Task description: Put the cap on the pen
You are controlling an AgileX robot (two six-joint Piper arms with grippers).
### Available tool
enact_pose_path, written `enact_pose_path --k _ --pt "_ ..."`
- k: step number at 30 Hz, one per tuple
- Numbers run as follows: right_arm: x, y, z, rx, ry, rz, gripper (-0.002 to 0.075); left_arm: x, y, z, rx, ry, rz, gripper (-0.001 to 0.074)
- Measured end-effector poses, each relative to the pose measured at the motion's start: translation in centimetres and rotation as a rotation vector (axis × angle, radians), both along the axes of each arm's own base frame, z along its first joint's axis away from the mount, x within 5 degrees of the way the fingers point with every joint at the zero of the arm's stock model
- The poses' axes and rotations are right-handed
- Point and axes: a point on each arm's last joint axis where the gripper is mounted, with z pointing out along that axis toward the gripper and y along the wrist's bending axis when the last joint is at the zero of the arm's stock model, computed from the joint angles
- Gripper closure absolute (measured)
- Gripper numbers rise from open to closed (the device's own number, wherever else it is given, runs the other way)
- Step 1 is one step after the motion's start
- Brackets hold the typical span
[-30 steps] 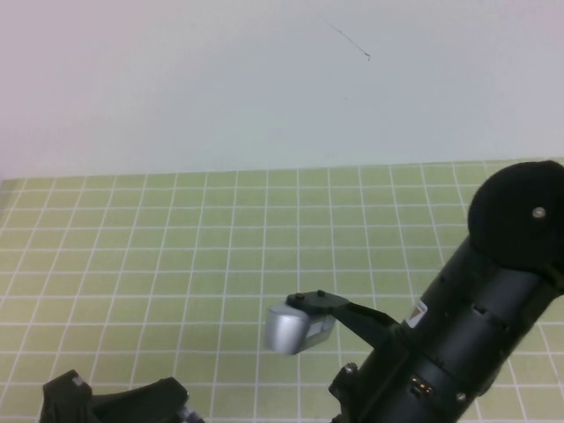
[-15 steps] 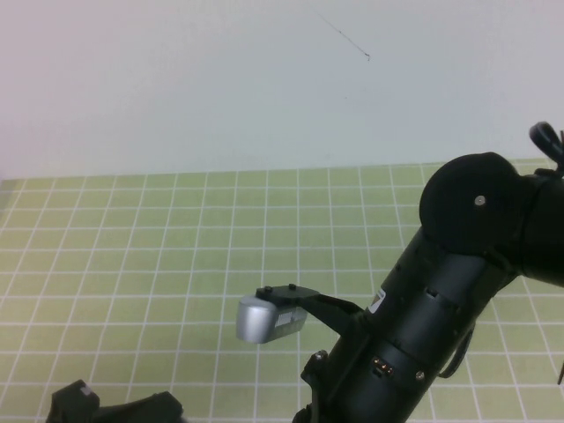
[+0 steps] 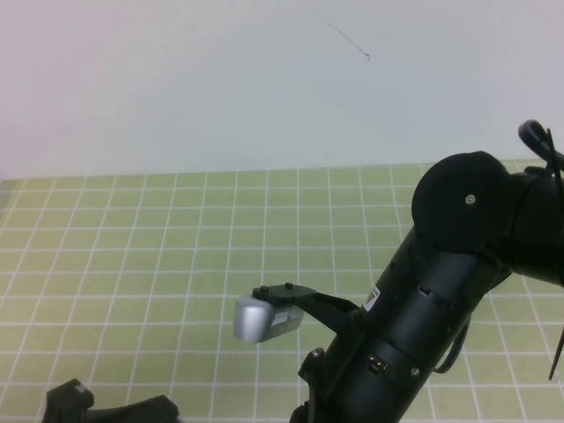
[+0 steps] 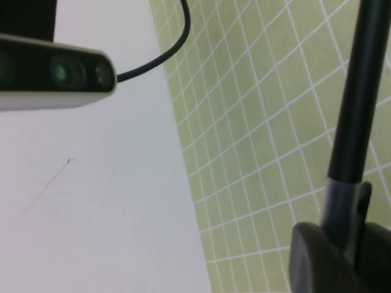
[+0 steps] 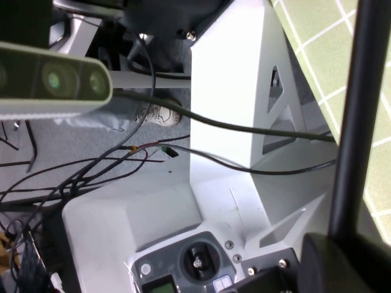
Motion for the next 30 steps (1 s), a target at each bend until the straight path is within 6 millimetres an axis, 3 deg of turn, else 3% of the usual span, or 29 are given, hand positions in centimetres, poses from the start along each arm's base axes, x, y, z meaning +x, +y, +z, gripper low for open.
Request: enact_pose_path --k 6,9,13,16,20,25,30 --pt "0.5 0.3 0.3 0.012 -0.017 -0.047 0.0671 -0.1 0.4 0.0 -0.014 0.036 0.032 0.0399" --pt "0.5 0.0 0.0 -0.026 -0.03 -0.044 0.0672 -0.1 0.4 0.0 -0.029 0.054 0.04 0.0321" --pt "0.9 -0.6 -0.5 -0.096 -0.067 -0.044 0.0672 -0.1 0.5 -0.1 -0.029 0.062 0.045 0.0353" --pt "2.4 -1.2 -0.9 -0.141 -0.161 -0.13 0.0672 -0.1 0.5 -0.1 -0.058 0.108 0.068 0.0445" --pt "6.0 -2.8 -1.4 -0.197 -0.3 -0.376 0.0672 -0.1 0.7 -0.5 -0.086 0.205 0.127 0.072" --pt "10.4 -5.5 -2.8 -0.242 -0.302 -0.712 0.0672 0.0 0.7 0.0 -0.213 0.331 0.196 0.0735" --pt "12.1 -5.8 -5.9 -0.292 -0.252 -0.804 0.0672 0.2 0.6 0.9 -0.347 0.437 0.261 0.0735"
